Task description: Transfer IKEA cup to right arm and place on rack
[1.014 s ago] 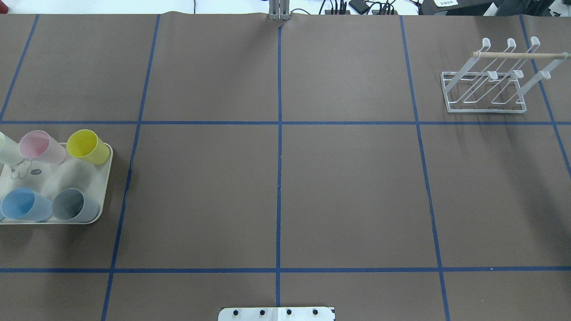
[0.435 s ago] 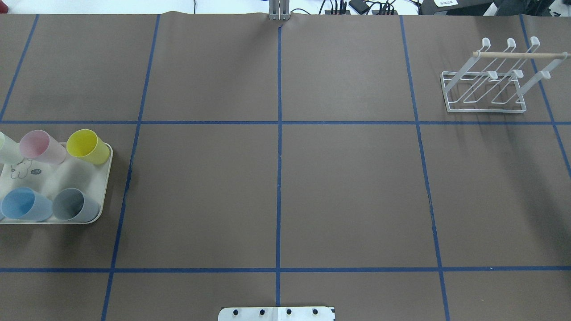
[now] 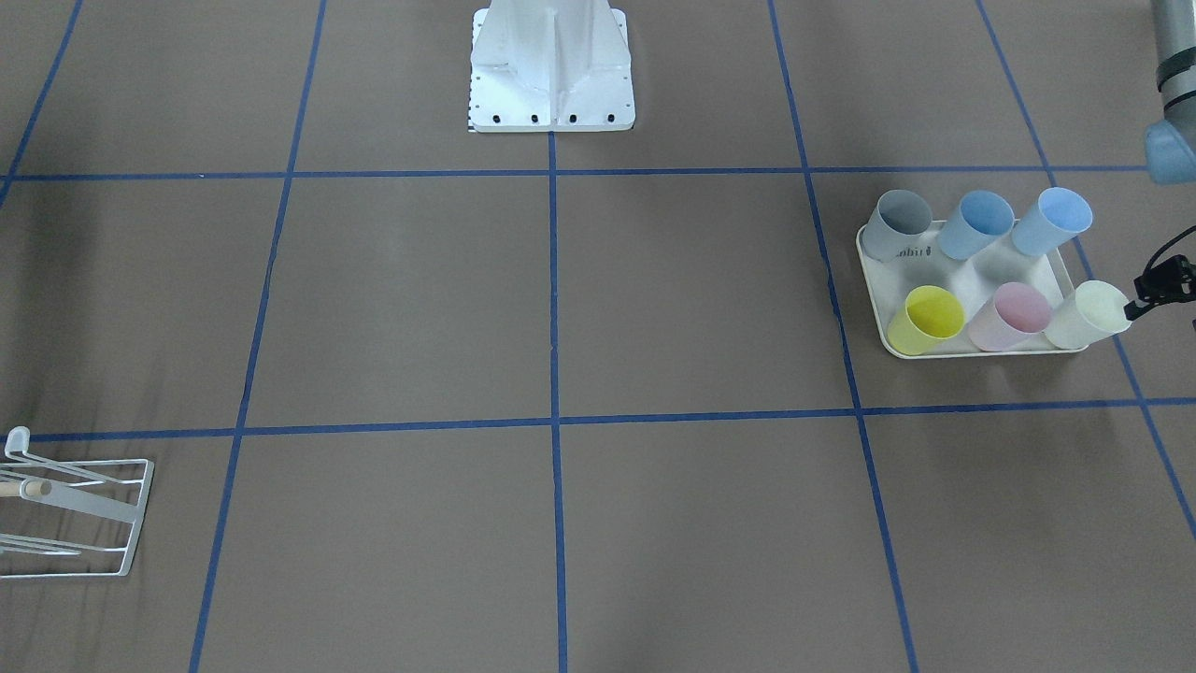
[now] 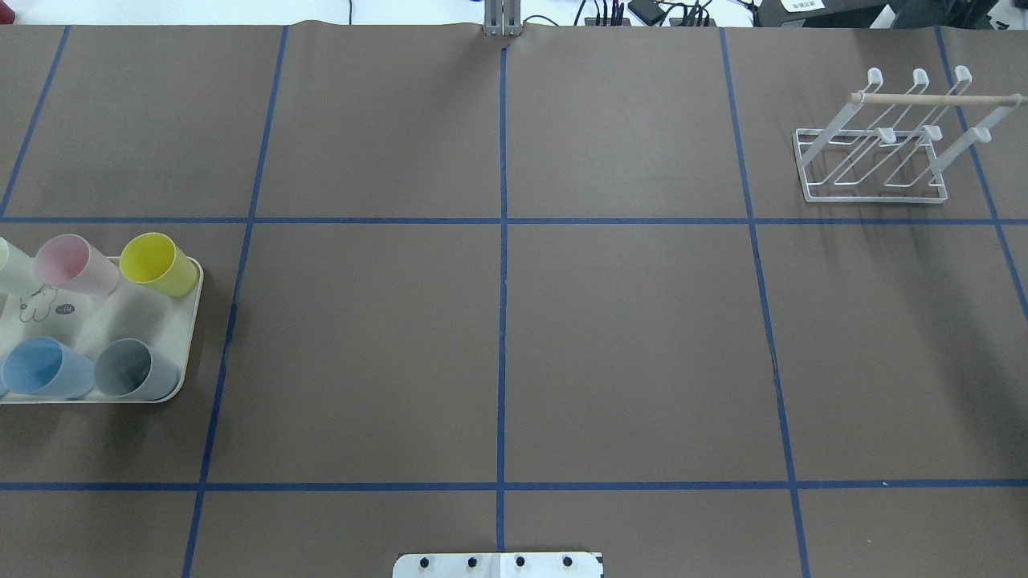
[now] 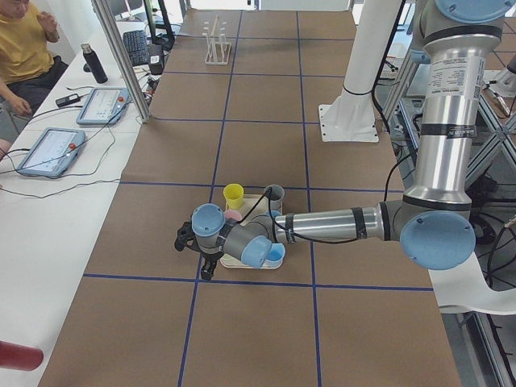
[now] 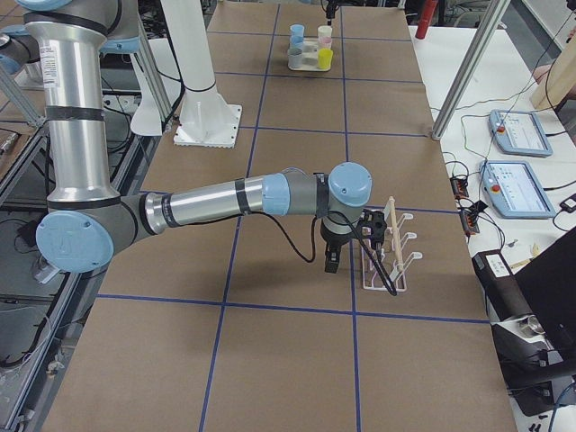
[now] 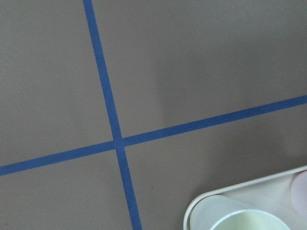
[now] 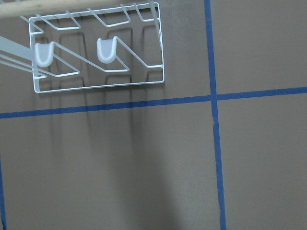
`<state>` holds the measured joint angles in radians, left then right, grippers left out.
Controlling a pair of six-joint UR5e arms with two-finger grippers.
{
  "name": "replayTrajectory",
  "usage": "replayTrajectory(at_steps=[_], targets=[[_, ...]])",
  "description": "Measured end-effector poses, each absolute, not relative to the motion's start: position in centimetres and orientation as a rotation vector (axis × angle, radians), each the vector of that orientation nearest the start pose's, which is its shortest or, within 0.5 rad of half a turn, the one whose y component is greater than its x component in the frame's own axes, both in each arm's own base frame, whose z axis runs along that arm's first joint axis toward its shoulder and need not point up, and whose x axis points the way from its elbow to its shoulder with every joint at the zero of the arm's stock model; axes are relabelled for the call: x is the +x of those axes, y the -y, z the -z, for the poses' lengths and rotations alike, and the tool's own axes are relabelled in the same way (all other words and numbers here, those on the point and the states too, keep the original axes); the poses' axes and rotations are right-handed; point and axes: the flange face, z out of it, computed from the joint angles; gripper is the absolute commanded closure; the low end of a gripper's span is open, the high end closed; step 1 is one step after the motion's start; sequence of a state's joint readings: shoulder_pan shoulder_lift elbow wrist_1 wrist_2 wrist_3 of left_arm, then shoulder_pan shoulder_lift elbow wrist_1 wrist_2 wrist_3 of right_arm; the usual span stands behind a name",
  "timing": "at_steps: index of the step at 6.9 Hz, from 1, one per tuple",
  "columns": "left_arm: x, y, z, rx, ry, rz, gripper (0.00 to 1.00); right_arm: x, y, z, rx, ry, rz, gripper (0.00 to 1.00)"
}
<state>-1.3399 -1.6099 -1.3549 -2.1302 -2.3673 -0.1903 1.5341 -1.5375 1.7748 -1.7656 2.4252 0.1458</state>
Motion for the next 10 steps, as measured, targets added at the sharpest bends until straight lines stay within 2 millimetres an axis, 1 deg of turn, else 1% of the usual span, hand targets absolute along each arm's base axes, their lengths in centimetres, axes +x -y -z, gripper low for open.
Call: replayTrajectory(at_steps=[1, 2, 3, 4, 6, 8, 9, 10], targets=[[6.3, 51.9, -68.7, 0.186, -0.843, -0.202, 0.07, 4.0, 49.9, -55.7, -0.039, 0.855, -0.085, 0.0], [6.9, 51.5, -69.1, 0.18, -0.841, -0.216, 0.16, 4.0, 49.9, -55.7, -0.04, 0.854, -0.084, 0.0], [7.3, 51.2, -69.3, 0.174, -0.841, -0.227, 0.47, 3.9, 49.9, -55.7, -0.041, 0.854, -0.084, 0.0], [7.7, 50.9, -69.5, 0.167, -0.841, -0.235, 0.99, 3.9, 49.9, -55.7, -0.041, 0.854, -0.084, 0.0], [8.1, 50.7, -69.5, 0.161, -0.848, -0.241, 1.0, 3.9, 49.9, -55.7, -0.04, 0.855, -0.084, 0.0], [8.3, 50.7, -69.0, 0.154, -0.879, -0.247, 1.0, 3.9, 49.8, -55.4, -0.035, 0.856, -0.082, 0.0], [8.3, 50.7, -68.1, 0.159, -0.908, -0.255, 1.0, 3.9, 49.8, -55.4, -0.035, 0.856, -0.082, 0.0], [7.5, 50.9, -67.0, 0.18, -0.918, -0.246, 1.0, 3.9, 49.8, -55.4, -0.035, 0.856, -0.082, 0.0]])
